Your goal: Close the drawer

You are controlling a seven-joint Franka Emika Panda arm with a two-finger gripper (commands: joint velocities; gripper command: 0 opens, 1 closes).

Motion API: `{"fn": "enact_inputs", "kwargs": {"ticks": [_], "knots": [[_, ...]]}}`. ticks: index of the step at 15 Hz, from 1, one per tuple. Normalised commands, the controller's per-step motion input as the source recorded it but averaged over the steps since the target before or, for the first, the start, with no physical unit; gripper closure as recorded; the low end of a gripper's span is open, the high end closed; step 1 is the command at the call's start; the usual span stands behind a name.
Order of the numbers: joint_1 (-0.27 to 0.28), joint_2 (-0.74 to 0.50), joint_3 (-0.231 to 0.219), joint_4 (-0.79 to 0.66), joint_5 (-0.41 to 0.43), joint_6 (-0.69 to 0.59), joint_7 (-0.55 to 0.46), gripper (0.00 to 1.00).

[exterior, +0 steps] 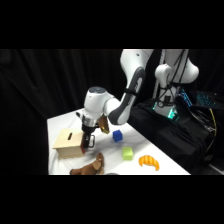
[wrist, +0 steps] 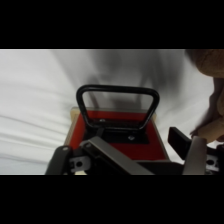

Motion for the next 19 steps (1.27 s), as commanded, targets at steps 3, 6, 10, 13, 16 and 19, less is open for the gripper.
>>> {"fn": "enact_inputs", "kwargs": {"ticks": [3, 6, 10, 13, 16, 19], "knots": [[-0.035, 0.01, 0.007, 0.18, -0.036, -0.09, -0.05, 0.00], [-0.063, -0.28, 0.084, -0.07, -0.059, -0.30, -0.13, 0.00], [-0.052, -0.60, 0.090, -0.28, -0.170, -0.51, -0.14, 0.00], [-0.245, -0.67, 0.306, -0.21, -0.088, -0.73, -0.29, 0.00], [-0.243, -0.60, 0.325, -0.15, -0.011, -0.74, -0.23, 0.00], [-0.220, -0.43, 0.279, -0.12, 0.086, -0.54, -0.23, 0.00]]}}
